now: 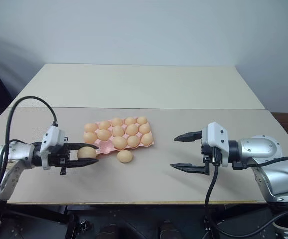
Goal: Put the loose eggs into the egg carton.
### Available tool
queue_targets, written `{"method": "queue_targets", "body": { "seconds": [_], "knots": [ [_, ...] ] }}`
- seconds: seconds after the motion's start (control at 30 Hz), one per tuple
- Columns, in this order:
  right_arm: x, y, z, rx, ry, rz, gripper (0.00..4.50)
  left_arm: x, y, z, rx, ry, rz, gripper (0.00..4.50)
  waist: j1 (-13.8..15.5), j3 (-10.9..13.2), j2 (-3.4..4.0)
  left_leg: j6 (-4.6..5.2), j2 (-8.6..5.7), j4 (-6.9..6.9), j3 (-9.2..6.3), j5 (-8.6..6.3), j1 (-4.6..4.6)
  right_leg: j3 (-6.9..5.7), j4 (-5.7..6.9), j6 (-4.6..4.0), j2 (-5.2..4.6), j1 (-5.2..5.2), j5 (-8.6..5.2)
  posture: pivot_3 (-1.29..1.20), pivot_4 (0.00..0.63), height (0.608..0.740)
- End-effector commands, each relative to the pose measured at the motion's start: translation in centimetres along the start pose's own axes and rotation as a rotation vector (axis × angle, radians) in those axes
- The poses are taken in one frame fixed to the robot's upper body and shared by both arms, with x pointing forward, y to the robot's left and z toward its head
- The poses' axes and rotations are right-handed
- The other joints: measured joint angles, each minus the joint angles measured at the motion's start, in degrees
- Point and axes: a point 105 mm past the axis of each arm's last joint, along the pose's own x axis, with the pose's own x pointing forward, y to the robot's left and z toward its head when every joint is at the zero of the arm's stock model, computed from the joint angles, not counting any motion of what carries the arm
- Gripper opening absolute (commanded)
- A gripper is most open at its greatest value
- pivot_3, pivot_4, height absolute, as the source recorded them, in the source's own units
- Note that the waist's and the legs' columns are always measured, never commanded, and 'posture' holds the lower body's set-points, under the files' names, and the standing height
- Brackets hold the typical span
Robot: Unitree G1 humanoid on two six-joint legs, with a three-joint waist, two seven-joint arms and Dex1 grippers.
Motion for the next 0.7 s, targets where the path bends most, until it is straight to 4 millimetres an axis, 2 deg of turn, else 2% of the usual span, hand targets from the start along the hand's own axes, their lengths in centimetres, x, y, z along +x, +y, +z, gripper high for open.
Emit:
{"method": "queue_targets", "body": {
  "seconds": [0.03,0.4,0.53,0.67,0.7],
  "knots": [
    [0.1,-0.3,0.9,-0.031,-0.033,-0.004,4.50,-0.1,2.5,0.5,0.031,-0.006,0.179,1.85,0.0,0.0,0.00,0.00,0.00,0.00,-0.01,0.00,0.01,0.00,0.00,0.00,0.00,0.01,0.00,0.00,0.150,0.740],
    [0.5,-0.7,1.2,-0.051,-0.046,-0.020,4.50,3.9,3.7,0.0,0.040,-0.052,0.172,1.85,0.2,0.0,0.00,0.00,-0.02,0.02,-0.01,0.00,-0.03,-0.02,0.00,0.00,0.00,0.01,0.01,0.00,0.150,0.740],
    [0.5,-0.6,1.3,-0.052,-0.047,-0.023,4.50,5.1,3.9,-0.6,0.057,-0.021,0.154,3.11,0.0,0.0,0.00,0.00,-0.03,0.03,-0.01,0.00,-0.03,-0.01,0.00,0.00,0.00,0.01,0.01,0.00,0.150,0.740],
    [0.4,-0.5,1.5,-0.053,-0.051,-0.031,4.50,5.0,4.2,-0.1,0.061,-0.030,0.152,4.42,0.0,0.0,0.00,0.00,-0.03,0.03,-0.02,0.00,-0.03,-0.01,0.01,0.01,0.00,0.01,0.01,0.00,0.150,0.740],
    [0.4,-0.5,1.5,-0.054,-0.051,-0.032,4.50,4.8,4.1,0.1,0.066,-0.035,0.150,4.47,0.0,0.0,0.00,0.00,-0.03,0.04,-0.02,0.00,-0.03,-0.01,0.02,0.01,0.00,0.02,0.01,0.00,0.150,0.740]
  ]
}}
